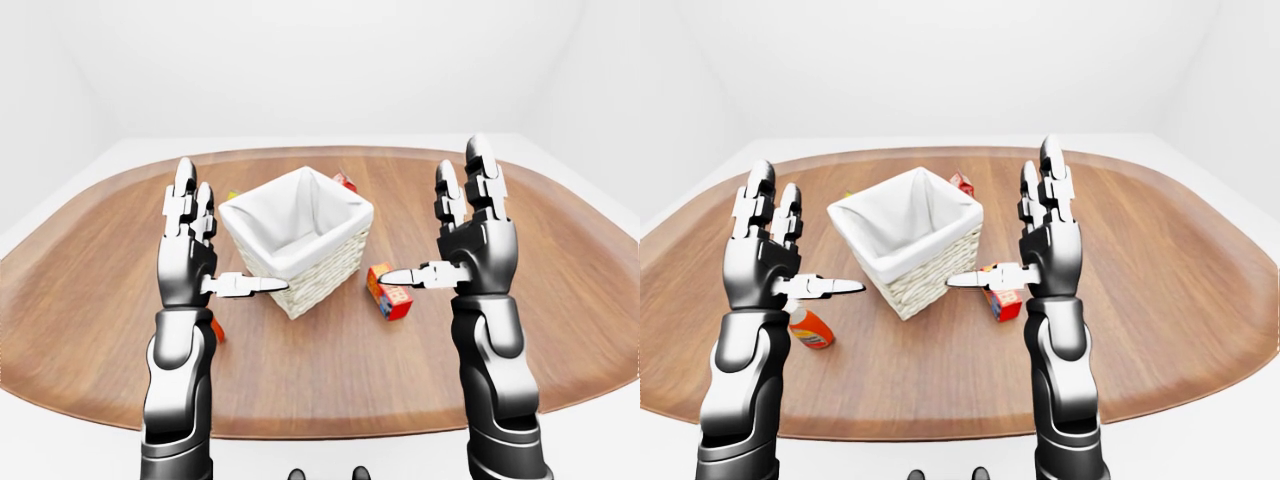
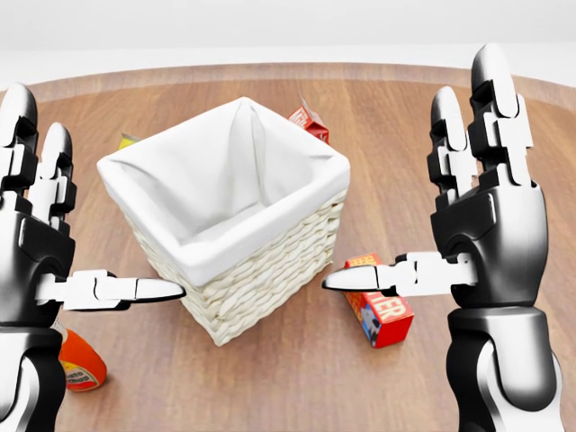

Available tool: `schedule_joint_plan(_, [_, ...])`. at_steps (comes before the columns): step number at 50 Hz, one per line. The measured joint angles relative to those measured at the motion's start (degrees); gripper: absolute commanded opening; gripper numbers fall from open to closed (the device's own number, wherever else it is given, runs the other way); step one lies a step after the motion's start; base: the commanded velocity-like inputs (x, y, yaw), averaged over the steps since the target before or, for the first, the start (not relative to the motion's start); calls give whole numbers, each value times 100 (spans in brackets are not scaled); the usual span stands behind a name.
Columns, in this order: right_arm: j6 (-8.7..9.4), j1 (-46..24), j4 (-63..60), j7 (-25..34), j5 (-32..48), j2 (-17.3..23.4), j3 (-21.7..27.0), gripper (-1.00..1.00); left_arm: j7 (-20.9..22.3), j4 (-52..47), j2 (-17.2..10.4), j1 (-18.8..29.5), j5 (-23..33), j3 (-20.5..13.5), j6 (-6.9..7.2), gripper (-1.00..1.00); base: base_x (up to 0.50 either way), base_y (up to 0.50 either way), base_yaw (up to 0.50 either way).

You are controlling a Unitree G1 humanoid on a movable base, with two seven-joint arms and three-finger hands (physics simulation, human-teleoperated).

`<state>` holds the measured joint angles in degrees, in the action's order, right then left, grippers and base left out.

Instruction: Pick up the butter and put it in the basket.

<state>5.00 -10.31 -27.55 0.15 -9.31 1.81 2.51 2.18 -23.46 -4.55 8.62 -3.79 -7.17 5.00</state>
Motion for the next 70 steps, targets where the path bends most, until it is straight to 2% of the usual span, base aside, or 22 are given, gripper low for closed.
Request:
schedule_joint_plan(15, [0, 66, 8, 23, 5, -17, -26, 100, -6, 21, 19, -46, 16, 17, 0, 100, 38, 15, 0])
schedule_joint_plan(38, [0, 72, 132, 55, 219, 1, -67, 100, -3, 6, 25, -59, 14, 22, 0, 100, 0, 0, 0])
schedule_joint_plan(53, [0, -61, 1823, 61, 1405, 240, 82, 100, -4, 4, 32, -57, 9, 34, 0, 100, 0, 0, 0])
schedule_joint_plan(70, [0, -220, 3737, -343, 1989, 465, 319, 100, -3, 18, 38, -70, 13, 41, 0, 100, 0, 0, 0])
